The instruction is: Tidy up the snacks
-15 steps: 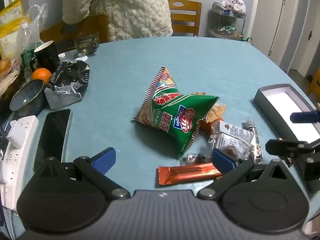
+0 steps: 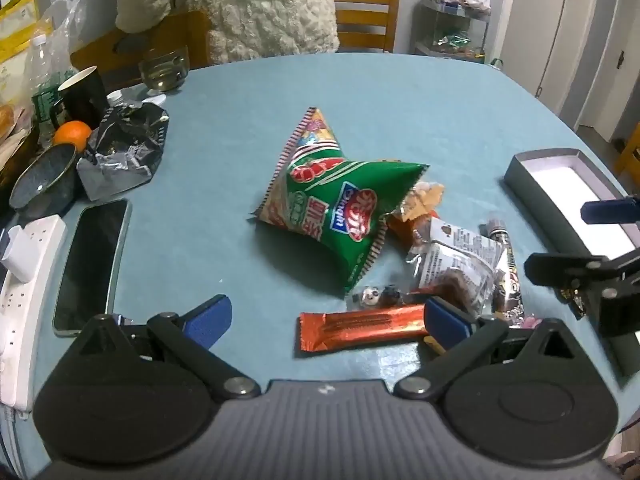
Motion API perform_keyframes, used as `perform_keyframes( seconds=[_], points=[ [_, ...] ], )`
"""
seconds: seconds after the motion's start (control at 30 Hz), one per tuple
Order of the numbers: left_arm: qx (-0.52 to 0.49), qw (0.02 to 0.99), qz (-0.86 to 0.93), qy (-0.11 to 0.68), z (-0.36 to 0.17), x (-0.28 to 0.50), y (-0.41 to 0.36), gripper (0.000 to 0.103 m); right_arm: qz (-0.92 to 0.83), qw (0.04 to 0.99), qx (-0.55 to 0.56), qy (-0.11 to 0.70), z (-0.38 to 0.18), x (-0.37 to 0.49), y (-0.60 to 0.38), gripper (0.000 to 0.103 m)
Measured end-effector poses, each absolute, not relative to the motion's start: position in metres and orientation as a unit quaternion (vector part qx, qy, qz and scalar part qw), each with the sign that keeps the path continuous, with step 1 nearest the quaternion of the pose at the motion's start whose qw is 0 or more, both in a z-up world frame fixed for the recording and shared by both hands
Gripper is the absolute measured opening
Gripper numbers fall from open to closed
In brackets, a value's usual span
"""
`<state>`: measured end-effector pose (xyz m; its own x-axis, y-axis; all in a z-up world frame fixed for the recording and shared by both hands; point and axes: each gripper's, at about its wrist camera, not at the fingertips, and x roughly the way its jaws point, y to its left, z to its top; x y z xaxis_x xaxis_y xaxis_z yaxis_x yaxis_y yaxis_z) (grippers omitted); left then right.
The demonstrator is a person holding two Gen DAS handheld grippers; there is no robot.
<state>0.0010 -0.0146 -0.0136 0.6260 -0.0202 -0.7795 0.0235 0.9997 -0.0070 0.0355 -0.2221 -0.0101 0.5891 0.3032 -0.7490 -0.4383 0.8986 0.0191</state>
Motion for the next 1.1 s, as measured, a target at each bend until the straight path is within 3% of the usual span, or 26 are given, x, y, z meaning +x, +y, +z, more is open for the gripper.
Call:
perform_keyframes(
  seconds=[1.1],
  points=[
    [0.031,0.894,-0.060,0.443,-0.016,-0.009,-0.039,0.103,0.202,0.887,-0.076,0.408,-0.014,0.025,-0.234,0.103]
  ],
)
